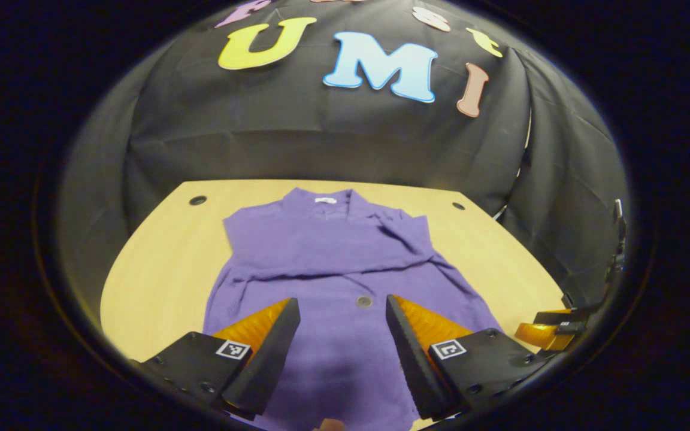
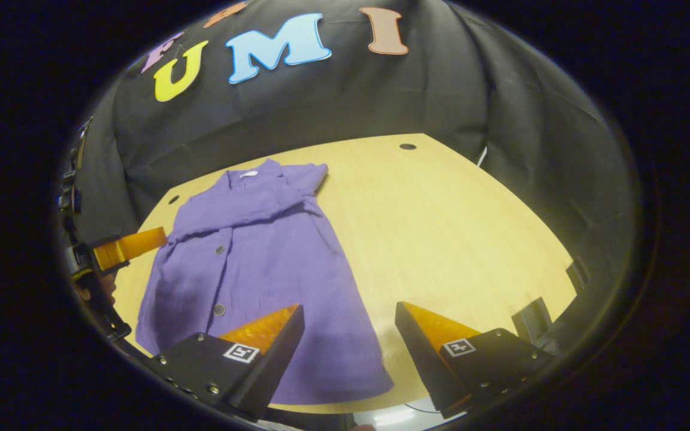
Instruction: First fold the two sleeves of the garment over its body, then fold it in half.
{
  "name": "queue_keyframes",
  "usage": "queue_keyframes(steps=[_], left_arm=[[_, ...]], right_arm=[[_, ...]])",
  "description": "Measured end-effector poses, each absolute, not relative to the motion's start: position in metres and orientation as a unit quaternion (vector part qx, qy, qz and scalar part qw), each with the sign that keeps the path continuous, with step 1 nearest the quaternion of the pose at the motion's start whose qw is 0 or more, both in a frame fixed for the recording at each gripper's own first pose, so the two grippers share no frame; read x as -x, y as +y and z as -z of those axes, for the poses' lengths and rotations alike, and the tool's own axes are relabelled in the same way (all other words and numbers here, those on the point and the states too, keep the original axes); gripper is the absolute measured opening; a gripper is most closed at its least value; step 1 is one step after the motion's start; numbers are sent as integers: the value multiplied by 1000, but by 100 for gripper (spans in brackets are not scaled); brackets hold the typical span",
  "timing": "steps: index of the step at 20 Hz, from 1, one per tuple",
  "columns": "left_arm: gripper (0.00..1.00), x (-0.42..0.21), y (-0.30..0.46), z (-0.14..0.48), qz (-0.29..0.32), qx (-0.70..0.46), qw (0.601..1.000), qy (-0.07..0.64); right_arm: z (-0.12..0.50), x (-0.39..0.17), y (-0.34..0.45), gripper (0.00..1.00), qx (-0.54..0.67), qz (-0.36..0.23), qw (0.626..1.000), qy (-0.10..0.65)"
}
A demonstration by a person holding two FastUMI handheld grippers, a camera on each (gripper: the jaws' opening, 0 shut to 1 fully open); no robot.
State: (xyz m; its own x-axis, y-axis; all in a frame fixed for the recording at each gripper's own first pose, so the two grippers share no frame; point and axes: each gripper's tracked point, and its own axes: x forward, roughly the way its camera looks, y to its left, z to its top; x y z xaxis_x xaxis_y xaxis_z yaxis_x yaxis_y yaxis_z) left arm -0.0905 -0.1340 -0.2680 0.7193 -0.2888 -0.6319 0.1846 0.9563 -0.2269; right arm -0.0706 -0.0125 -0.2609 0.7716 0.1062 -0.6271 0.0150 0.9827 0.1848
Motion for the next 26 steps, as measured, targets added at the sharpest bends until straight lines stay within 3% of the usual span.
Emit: queue_keyframes(steps=[7,8,9,11,14,15,18,19,20,25,26], left_arm=[[89,180,-45,298,99,55,921,373],[99,191,-35,303,95,55,920,377],[94,199,-27,306,91,56,919,380],[99,211,-13,315,82,59,916,387],[89,230,2,329,74,61,912,400],[94,236,6,334,72,58,911,403],[94,251,18,346,69,49,908,411],[89,255,19,351,69,46,906,415],[94,260,19,355,69,44,905,418],[95,263,10,362,70,39,904,420],[89,263,6,362,72,39,904,419]], right_arm=[[284,102,-5,95,-74,-10,935,348],[286,104,-6,95,-75,-7,935,347],[289,107,-6,95,-77,-5,934,349],[294,111,-4,95,-81,-2,932,353],[300,112,-5,95,-78,0,931,356],[304,113,-6,95,-78,1,930,359],[313,113,-6,95,-86,3,927,366],[315,114,-6,95,-87,2,926,368],[319,114,-6,95,-86,2,925,370],[332,116,3,95,-81,-6,920,382],[335,116,5,95,-79,-8,919,386]])
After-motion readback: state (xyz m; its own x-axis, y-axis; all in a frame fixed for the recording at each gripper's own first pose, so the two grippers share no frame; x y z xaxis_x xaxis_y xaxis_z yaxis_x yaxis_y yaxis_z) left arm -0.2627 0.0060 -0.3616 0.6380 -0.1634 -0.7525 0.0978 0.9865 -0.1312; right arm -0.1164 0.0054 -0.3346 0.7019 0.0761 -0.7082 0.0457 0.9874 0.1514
